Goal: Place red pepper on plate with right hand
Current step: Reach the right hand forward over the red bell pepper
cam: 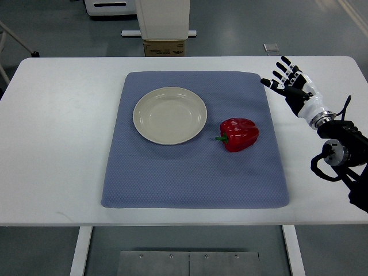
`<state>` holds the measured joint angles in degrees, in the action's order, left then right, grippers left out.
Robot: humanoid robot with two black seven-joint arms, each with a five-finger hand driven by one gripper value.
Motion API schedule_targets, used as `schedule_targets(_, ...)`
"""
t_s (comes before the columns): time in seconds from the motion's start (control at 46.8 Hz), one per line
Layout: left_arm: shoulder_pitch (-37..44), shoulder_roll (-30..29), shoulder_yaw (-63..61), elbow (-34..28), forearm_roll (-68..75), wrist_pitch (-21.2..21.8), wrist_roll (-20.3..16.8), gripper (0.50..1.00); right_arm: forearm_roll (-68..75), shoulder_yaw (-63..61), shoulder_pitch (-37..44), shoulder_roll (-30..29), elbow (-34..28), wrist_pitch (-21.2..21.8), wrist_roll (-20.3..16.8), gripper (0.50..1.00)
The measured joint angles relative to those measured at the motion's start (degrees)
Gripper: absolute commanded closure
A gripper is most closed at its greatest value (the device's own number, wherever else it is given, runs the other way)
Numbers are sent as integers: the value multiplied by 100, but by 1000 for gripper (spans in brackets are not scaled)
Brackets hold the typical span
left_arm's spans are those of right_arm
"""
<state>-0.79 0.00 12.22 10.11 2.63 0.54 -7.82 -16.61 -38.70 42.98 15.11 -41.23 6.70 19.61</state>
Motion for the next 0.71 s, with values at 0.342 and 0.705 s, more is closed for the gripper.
schedule_targets(0.342,0,0,0,0,0,-2,0,500,-17,76,8,65,-50,4,0,500)
schedule_targets(0.705,0,0,0,0,0,-2,0,500,-26,100,26,125,-79,6,2,500)
